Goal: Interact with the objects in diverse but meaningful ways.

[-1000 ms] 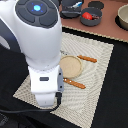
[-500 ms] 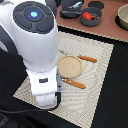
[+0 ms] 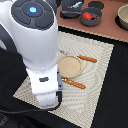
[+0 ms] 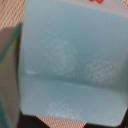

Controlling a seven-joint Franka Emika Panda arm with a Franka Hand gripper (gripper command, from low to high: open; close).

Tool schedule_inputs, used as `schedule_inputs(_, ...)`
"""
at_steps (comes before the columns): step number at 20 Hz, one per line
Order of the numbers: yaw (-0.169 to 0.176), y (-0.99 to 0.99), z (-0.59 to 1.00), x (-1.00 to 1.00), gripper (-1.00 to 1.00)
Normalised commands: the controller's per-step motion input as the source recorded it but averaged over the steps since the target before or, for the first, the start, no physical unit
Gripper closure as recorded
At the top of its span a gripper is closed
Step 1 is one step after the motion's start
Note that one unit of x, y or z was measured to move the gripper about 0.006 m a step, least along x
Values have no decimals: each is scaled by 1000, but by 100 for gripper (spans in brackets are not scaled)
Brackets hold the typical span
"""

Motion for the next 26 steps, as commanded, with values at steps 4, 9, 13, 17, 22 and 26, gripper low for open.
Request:
schedule_inputs(4, 0, 61, -78, 0, 100)
schedule_inputs(9, 11, 399, 727, -190, 100)
schedule_inputs(13, 52, 841, 1000, -309, 100)
schedule_inputs(17, 65, 876, 1000, -178, 100)
schedule_inputs(22, 82, 859, 846, -73, 100)
schedule_inputs(26, 84, 837, 293, -176, 100)
